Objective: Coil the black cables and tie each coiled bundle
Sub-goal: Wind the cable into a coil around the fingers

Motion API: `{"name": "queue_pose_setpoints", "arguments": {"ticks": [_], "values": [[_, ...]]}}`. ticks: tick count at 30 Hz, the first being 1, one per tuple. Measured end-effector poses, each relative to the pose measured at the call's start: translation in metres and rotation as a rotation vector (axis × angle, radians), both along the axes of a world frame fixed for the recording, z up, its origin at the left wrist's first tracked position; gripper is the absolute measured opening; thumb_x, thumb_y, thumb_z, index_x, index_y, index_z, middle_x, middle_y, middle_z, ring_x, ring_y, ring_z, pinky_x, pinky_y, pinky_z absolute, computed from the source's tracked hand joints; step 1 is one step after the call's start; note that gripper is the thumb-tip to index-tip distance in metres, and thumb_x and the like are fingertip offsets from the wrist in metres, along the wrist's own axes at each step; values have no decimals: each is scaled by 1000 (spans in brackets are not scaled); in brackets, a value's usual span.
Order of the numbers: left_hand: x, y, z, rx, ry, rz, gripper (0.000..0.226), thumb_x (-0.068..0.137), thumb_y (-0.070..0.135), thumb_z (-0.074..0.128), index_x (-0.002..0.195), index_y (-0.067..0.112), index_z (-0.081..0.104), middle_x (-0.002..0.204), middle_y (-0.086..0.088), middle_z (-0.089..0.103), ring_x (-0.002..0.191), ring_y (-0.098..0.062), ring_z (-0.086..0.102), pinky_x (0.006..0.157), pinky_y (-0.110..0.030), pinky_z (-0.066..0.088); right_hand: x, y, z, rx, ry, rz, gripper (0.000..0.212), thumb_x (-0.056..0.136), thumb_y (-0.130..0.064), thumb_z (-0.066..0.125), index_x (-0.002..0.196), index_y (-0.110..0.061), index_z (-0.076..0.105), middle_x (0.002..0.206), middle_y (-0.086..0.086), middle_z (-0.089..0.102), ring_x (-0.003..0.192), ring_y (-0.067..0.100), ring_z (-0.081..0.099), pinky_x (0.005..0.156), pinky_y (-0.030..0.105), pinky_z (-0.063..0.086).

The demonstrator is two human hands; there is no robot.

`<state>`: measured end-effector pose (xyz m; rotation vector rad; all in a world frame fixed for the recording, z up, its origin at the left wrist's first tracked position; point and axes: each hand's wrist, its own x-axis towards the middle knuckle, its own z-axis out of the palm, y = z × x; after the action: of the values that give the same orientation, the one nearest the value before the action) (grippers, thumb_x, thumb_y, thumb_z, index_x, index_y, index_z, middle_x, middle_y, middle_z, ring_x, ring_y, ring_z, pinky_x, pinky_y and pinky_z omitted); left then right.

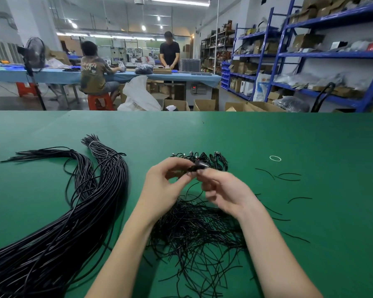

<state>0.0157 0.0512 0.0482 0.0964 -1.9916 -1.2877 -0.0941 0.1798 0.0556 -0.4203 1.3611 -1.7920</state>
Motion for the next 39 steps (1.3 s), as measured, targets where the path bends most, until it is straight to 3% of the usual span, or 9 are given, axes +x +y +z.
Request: {"name": "queue_pose_setpoints", "arguments": {"ticks": [3,6,11,22,24,30,33,36,39], "values": [[2,-1,-2,290,-26,-69,13,87,10,75,99,14,76,96,0,78,87,-6,71,76,-15,51,-8,9,6,163,535,-99,14,91,-27,75,106,-26,77,97,-10,79,66,5,59,58,15,47],[2,-2,-1,394,-46,-74,17,83,25,76,99,18,77,99,0,77,89,-7,69,73,-17,52,-17,23,8,113,943,-183,24,89,-18,77,105,-36,76,105,-18,76,68,9,58,73,17,54],[2,-1,-1,477,-85,-129,30,74,35,78,97,17,78,100,-3,76,92,-10,67,81,-24,52,-12,22,10,84,1190,-213,20,81,-33,85,97,-43,79,98,-28,74,72,9,65,62,10,43],[3,1,1,509,-79,-162,31,71,34,79,95,14,78,97,-12,74,89,-17,61,81,-31,48,-13,21,7,68,1356,-252,25,78,-60,73,99,-49,77,101,-32,72,66,12,64,61,21,48],[4,2,2,495,-74,-168,30,70,34,79,95,16,79,100,-10,75,90,-13,63,80,-29,49,-11,19,7,53,1335,-256,19,80,-58,73,97,-50,78,100,-32,73,68,13,66,64,28,54],[4,1,4,391,-26,-162,16,77,21,79,93,17,79,90,1,77,79,-5,67,68,-16,49,-4,15,7,17,1204,-281,11,87,-24,81,84,-34,81,80,-24,74,61,3,58,54,7,37],[4,-1,4,275,-20,-141,14,82,7,78,95,13,78,92,0,78,83,-7,70,72,-16,50,-2,11,7,48,1118,-282,22,88,-20,79,76,-38,76,69,-14,72,54,4,46,52,10,33],[4,-3,4,188,-46,-113,14,84,9,78,96,17,78,95,2,78,93,-13,72,78,-21,54,-1,9,8,96,1047,-219,22,92,-24,76,74,-37,75,76,18,69,58,11,41,56,26,34],[5,-5,3,174,-49,-132,14,85,11,78,97,19,78,96,2,78,95,-14,72,78,-21,54,-2,9,7,115,989,-140,21,95,-24,72,75,-30,76,66,12,65,56,10,38,53,24,31]]}}
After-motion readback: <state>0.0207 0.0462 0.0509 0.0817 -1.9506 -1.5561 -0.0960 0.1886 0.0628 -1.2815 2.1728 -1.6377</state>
